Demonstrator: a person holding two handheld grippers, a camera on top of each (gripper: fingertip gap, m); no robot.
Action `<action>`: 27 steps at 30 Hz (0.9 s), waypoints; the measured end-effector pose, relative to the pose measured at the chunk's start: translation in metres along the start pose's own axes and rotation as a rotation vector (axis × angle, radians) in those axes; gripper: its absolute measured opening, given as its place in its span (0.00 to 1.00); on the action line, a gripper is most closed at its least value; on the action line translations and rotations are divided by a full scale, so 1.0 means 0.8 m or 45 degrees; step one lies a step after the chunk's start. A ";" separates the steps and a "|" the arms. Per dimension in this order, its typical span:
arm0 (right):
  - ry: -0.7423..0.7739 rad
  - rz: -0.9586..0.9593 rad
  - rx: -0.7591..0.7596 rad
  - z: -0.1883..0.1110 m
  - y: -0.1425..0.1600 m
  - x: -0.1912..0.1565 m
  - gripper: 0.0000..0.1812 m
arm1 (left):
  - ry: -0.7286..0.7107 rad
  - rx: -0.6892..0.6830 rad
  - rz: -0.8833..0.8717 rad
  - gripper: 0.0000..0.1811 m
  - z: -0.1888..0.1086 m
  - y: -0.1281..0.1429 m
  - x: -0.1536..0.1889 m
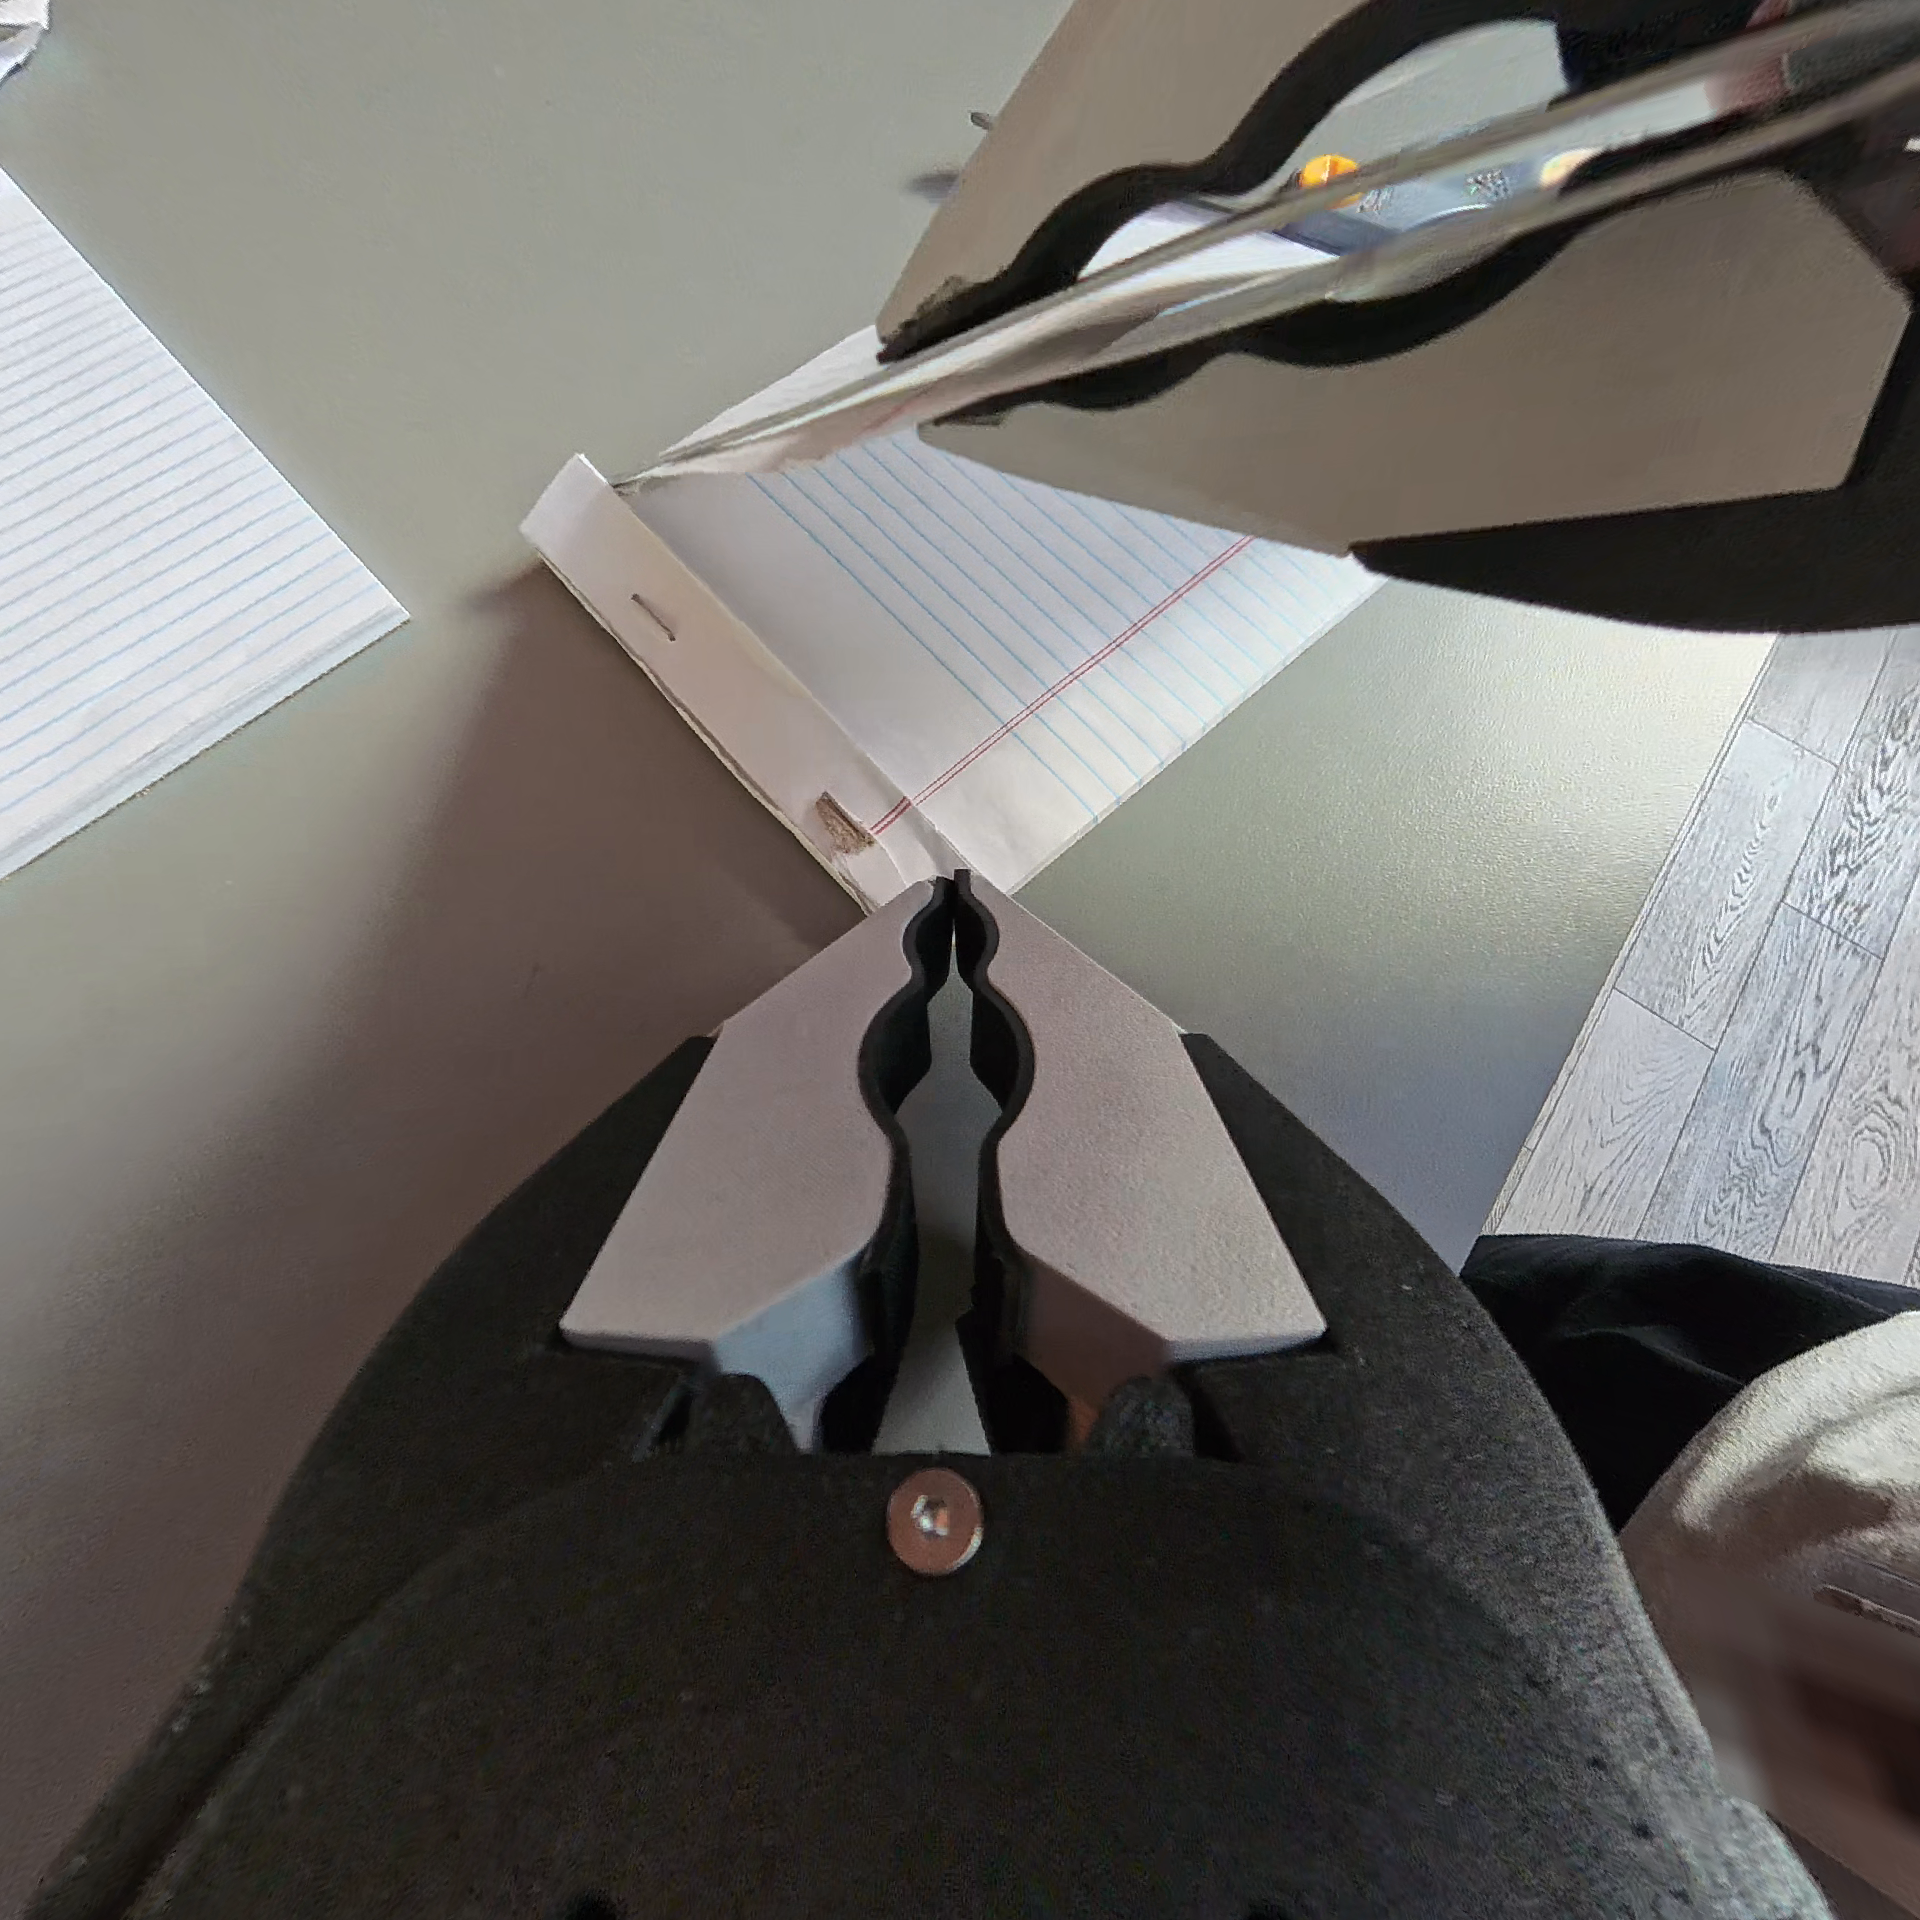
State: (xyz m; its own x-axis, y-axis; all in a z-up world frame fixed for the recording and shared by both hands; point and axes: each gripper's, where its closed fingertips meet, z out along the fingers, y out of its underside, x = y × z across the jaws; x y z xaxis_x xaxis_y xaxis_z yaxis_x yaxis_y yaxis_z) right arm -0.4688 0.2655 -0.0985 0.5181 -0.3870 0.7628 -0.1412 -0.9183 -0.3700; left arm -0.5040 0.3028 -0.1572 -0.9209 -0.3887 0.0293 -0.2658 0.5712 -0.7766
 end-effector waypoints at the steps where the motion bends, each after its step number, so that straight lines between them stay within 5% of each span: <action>1: -0.023 0.020 0.004 -0.001 0.001 0.002 0.02 | 0.000 0.000 0.000 0.00 0.000 0.000 0.000; 13: -0.116 0.195 0.003 0.003 0.027 0.072 0.03 | 0.014 0.001 -0.016 0.00 0.000 0.000 0.000; 20: 0.035 0.396 -0.008 0.016 0.092 0.219 0.04 | 0.006 0.001 -0.006 0.00 0.000 0.000 0.000; 27: 0.317 0.269 -0.078 0.015 0.165 0.356 0.05 | 0.014 0.002 -0.011 0.00 0.000 0.000 0.001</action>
State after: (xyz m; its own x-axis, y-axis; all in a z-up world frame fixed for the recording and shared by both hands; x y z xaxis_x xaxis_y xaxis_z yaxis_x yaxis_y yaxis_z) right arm -0.3302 0.0354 0.0634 0.2507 -0.5709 0.7818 -0.2781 -0.8160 -0.5067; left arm -0.5045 0.3028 -0.1571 -0.9217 -0.3855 0.0429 -0.2734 0.5670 -0.7770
